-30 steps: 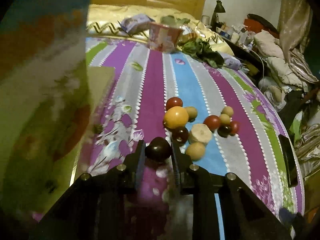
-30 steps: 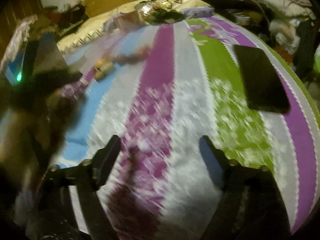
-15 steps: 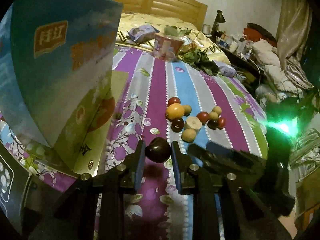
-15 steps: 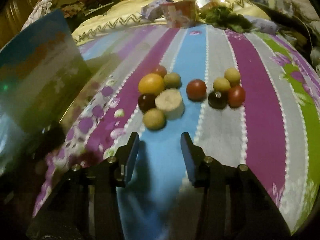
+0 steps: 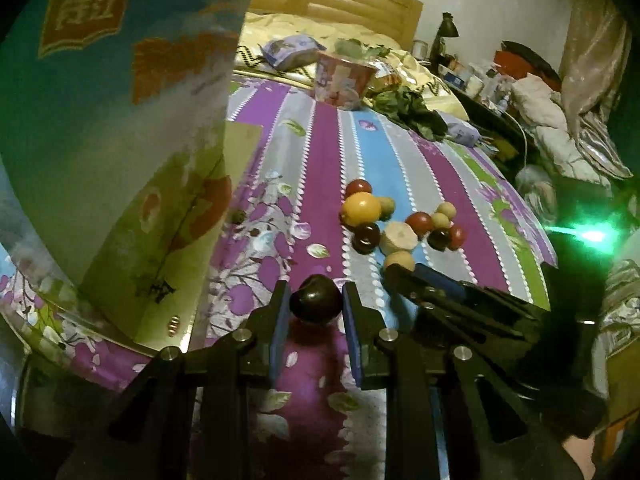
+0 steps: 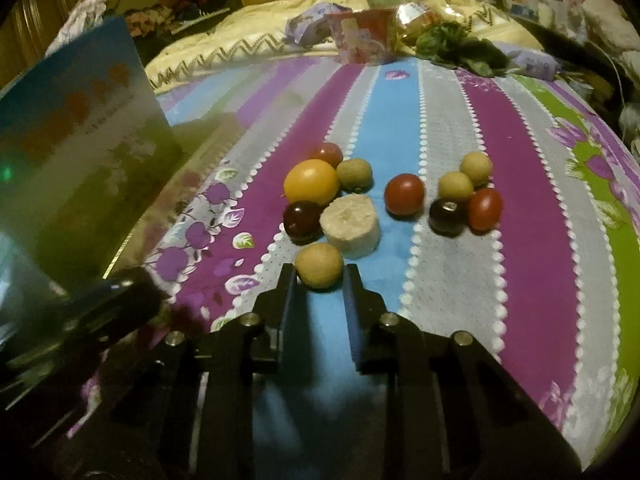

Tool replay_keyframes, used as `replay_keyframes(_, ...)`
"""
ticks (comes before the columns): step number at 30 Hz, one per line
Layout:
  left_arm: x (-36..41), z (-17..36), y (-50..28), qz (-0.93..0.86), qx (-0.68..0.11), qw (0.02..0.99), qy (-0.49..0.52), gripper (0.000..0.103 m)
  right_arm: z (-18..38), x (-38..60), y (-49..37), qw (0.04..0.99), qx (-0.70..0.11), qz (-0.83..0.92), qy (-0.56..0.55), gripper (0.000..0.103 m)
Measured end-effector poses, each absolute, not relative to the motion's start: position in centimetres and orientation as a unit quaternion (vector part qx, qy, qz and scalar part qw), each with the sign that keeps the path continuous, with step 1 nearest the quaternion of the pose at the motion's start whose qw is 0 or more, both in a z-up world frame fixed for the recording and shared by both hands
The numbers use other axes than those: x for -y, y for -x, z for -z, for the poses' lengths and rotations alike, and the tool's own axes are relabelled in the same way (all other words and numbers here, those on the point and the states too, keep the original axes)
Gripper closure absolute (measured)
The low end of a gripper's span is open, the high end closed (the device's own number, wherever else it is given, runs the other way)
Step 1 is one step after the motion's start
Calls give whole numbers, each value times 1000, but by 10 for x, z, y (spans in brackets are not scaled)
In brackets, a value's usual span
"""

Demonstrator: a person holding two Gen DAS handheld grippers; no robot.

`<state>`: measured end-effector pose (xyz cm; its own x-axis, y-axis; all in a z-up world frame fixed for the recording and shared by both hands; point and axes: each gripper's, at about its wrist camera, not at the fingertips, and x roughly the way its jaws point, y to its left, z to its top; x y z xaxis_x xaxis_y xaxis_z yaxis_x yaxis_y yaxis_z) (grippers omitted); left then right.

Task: Organize fruits
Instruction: 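Close the right tool on the tan round fruit while the left tool holds the plum, then carry the plum and tan fruit in both tools over the light-blue basket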

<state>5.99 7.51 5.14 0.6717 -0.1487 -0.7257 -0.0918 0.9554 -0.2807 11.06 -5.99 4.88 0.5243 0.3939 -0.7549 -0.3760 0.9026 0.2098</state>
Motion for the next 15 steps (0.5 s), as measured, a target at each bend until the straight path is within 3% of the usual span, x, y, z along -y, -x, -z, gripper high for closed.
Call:
replay_keyframes(13, -30, -18, -57, 111, -440, 884, 113, 77, -46, 124, -51, 869, -450, -202, -24, 77)
replay_keyframes(15, -28, -18, -57, 117, -437, 885, 113, 71, -45, 120, -53, 869, -451, -203, -17, 76)
